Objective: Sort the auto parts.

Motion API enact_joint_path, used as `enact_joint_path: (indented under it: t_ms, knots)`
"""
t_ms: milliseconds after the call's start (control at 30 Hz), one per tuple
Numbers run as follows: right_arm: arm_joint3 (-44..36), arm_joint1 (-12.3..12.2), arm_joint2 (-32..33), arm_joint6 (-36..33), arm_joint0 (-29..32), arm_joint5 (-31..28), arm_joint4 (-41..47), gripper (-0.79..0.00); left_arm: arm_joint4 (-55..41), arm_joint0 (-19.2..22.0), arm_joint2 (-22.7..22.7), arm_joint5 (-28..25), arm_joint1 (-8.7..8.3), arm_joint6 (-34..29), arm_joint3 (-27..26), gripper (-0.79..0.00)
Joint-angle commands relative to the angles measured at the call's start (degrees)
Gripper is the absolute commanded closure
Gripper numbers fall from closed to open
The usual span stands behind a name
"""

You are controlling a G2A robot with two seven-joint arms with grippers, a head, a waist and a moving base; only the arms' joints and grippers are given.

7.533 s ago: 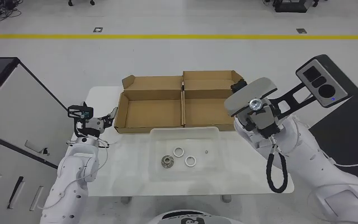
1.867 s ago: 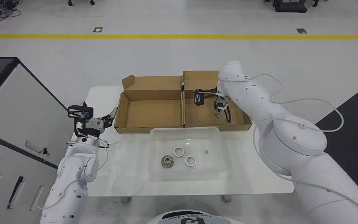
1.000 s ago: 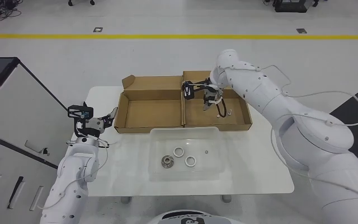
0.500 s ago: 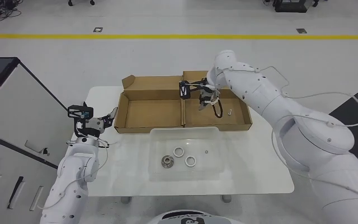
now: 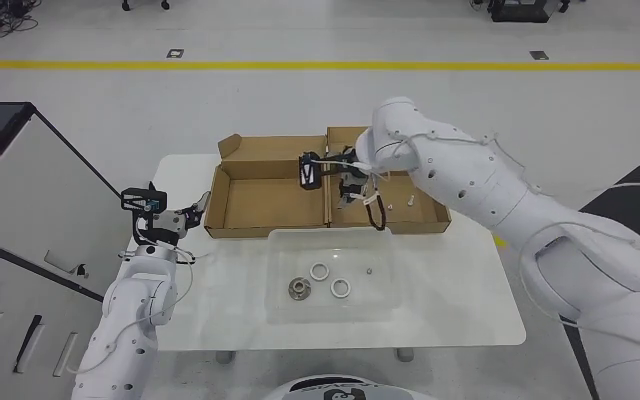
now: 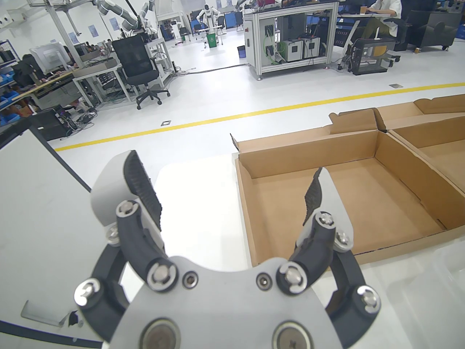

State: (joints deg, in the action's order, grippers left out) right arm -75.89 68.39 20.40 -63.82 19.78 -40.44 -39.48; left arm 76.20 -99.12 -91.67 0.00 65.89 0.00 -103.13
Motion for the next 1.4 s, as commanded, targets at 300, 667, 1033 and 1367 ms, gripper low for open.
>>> enact_joint_path:
  t_ms: [300,667,1033,1367]
  knots:
    - [-15.3,-6.8,2.3,-11.3,3.9,11.2,5.5,-0.785,0.0,0.0,0.0,0.0,0.0,0.0,0.0,-0.785]
    - [-18.2,-8.0,1.5,-14.7,5.0,14.7,9.2,-0.785,0.0,0.0,0.0,0.0,0.0,0.0,0.0,-0.785]
    - [-18.3,-8.0,1.5,-14.4,5.2,14.8,9.2,-0.785,0.0,0.0,0.0,0.0,0.0,0.0,0.0,-0.785]
    - [-27.1,-10.5,5.3,-19.8,7.9,19.8,10.4,-0.785,0.0,0.0,0.0,0.0,0.0,0.0,0.0,-0.785]
